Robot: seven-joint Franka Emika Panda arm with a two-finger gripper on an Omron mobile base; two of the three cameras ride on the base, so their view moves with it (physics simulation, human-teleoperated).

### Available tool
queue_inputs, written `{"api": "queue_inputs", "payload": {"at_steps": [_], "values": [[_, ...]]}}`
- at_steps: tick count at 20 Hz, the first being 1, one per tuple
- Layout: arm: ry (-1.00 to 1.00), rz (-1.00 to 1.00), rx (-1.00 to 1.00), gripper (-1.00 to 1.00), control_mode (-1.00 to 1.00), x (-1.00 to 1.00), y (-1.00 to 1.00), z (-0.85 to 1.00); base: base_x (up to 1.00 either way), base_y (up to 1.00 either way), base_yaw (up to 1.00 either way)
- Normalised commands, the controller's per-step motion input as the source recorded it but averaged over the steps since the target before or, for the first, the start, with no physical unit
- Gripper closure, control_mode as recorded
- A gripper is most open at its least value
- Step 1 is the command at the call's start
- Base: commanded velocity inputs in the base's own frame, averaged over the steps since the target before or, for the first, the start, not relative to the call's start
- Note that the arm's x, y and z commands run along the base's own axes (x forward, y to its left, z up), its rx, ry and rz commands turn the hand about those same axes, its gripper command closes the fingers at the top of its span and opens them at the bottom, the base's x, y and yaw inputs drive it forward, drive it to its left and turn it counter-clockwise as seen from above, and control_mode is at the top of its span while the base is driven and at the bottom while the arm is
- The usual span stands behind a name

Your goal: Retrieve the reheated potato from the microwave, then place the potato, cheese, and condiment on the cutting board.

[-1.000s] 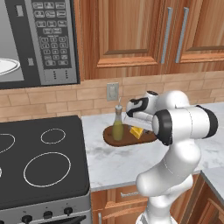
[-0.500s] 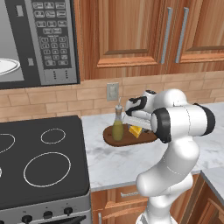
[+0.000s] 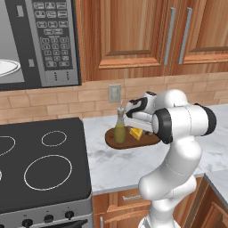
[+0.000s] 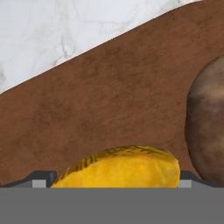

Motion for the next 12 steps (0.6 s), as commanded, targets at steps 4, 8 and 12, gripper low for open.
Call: {"api": "queue_inputs", "payload": {"at_steps": [4, 8, 12], "values": [[0.0, 0.0, 0.0, 1.0, -1.0, 0.03, 0.0, -0.07, 0.0, 0.0, 0.0], [0.0, 0.0, 0.0, 1.0, -1.0, 0.04, 0.0, -0.11, 0.0, 0.0, 0.0], [0.0, 0.0, 0.0, 1.0, -1.0, 0.02, 0.0, -0.17, 0.0, 0.0, 0.0]]}}
